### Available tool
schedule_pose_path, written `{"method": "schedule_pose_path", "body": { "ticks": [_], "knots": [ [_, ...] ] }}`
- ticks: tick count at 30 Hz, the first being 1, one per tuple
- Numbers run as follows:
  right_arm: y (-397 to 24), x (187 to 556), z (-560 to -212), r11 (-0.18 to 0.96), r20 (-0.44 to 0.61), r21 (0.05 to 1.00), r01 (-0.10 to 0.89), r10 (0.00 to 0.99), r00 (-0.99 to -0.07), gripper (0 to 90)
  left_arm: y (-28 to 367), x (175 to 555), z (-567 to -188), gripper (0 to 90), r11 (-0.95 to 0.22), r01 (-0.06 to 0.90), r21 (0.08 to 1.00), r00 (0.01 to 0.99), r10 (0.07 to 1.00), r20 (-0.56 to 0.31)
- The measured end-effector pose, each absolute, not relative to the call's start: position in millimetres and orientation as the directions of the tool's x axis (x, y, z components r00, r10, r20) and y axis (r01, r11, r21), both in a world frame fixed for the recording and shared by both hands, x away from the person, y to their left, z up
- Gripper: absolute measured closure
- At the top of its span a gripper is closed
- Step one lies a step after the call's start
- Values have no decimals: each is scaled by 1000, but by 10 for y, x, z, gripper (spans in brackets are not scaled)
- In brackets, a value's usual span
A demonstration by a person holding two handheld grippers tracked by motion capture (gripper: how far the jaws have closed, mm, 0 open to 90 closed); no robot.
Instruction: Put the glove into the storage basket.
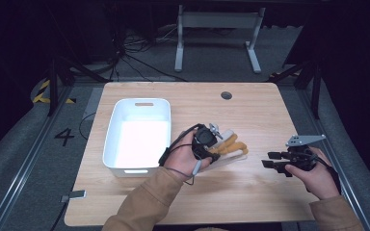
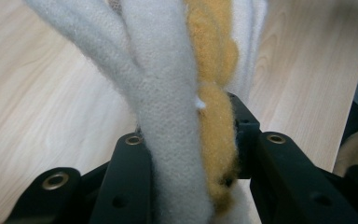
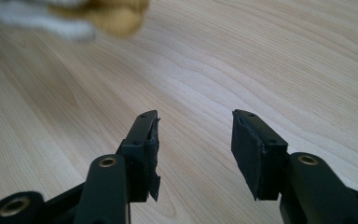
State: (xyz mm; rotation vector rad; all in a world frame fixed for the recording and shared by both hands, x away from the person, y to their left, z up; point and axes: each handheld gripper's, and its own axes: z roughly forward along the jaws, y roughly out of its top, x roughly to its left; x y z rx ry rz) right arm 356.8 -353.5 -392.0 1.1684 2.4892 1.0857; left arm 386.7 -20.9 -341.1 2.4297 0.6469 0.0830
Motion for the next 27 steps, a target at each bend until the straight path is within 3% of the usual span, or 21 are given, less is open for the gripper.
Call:
{"method": "schedule_pose_path", "body": {
  "ticks": [12,27],
  "knots": [
    [-3478,3645,-3962,436,139,678,592,715,-685,519,401,4030,-3026,686,-568,546,616,772,626,-107],
    [-3405,3704,-4004,442,146,665,602,713,-685,518,1231,4185,-2928,685,-402,647,648,600,793,-107]
  ]
}}
